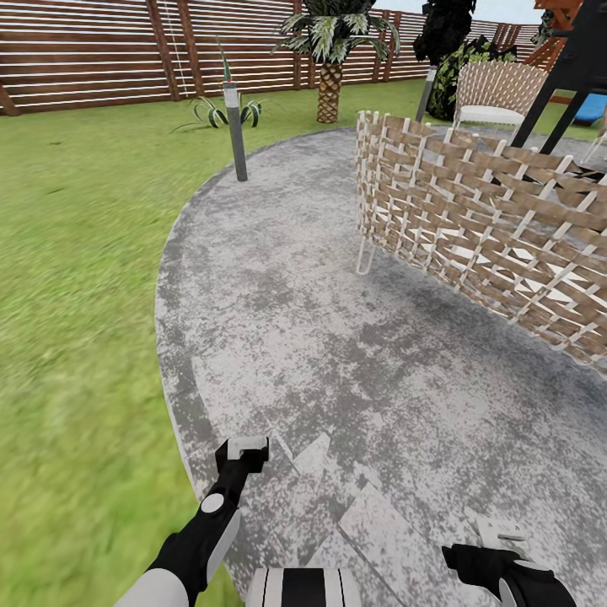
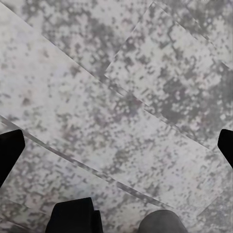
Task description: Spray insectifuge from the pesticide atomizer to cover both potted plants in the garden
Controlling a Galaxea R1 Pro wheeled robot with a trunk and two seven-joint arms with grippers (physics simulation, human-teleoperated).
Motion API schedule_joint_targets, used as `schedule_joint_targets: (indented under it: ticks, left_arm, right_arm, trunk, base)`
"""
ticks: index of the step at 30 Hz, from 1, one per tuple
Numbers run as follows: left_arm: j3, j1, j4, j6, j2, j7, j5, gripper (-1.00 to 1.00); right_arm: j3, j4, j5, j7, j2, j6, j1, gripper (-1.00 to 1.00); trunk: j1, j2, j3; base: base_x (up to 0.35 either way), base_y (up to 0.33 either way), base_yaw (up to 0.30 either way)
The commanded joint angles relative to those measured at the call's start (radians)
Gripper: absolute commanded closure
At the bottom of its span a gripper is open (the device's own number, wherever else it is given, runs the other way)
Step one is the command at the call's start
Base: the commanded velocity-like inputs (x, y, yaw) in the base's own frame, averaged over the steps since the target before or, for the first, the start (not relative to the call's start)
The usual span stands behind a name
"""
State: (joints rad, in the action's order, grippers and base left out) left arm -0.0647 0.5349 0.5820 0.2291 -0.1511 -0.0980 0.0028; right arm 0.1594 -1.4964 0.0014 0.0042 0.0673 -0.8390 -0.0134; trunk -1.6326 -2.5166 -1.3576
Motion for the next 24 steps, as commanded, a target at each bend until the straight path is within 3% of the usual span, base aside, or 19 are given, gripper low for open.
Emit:
schedule_joint_targets:
  ticks: [1,24]
  left_arm:
    - [-0.006,0.0,-0.001,0.003,0.001,-0.009,0.0,-1.0]
    - [-0.006,0.0,-0.001,0.003,0.001,-0.009,0.0,-1.0]
  right_arm:
    - [0.0,-0.001,0.0,0.0,0.0,-0.005,0.0,-1.0]
    - [0.0,-0.001,0.0,0.0,-0.001,-0.005,0.0,-1.0]
  trunk:
    - [0.0,0.0,-0.001]
    - [0.0,0.0,-0.001]
  base:
    - [0.0,0.0,0.0]
    - [0.0,0.0,0.0]
